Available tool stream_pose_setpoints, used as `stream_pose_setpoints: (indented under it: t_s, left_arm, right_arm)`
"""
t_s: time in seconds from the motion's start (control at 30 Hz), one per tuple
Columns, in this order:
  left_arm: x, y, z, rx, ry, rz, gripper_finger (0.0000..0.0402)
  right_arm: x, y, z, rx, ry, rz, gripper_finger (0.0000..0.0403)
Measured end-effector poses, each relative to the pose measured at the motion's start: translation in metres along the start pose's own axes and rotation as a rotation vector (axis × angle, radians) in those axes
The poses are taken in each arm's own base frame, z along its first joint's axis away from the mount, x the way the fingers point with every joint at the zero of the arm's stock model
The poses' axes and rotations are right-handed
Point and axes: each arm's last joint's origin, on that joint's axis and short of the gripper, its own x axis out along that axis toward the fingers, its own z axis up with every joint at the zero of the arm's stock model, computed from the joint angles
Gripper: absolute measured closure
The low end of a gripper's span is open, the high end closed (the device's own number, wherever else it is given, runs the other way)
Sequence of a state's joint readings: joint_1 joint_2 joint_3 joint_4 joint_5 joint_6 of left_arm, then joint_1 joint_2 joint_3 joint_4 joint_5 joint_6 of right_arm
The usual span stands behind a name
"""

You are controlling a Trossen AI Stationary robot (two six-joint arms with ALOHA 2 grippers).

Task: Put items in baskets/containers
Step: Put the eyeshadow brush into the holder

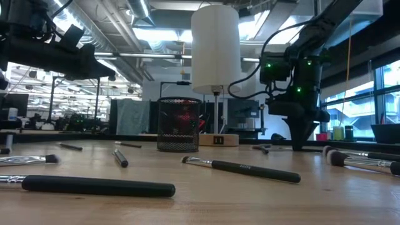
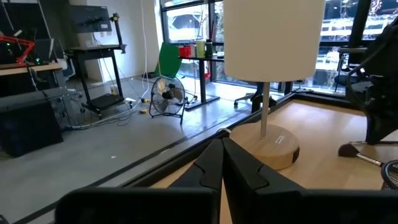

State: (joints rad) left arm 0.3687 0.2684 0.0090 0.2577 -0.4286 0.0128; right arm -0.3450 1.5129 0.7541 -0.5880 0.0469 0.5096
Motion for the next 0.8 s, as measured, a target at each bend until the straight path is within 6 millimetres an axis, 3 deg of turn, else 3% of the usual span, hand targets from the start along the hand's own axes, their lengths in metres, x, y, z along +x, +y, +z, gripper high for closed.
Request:
stream_pose_setpoints:
  t_s: [0.27, 0.5, 0.63, 0.8]
  left_arm:
    - [0.000, 0.000, -0.001, 0.004, 0.008, -0.001, 0.0399]
    - [0.000, 0.000, -0.003, -0.022, 0.028, -0.003, 0.0394]
    - [0.000, 0.000, -0.004, -0.060, 0.035, -0.012, 0.0396]
    - [0.000, -0.001, -0.005, -0.050, 0.051, -0.022, 0.0399]
  right_arm:
    - [-0.067, 0.015, -0.005, -0.017, -0.346, 0.177, 0.0388]
    - [-0.111, 0.060, -0.001, -0.119, -0.870, 0.321, 0.0385]
    - [-0.114, 0.093, 0.012, -0.185, -1.102, 0.473, 0.0385]
    - [-0.087, 0.123, 0.025, -0.248, -1.301, 0.531, 0.0386]
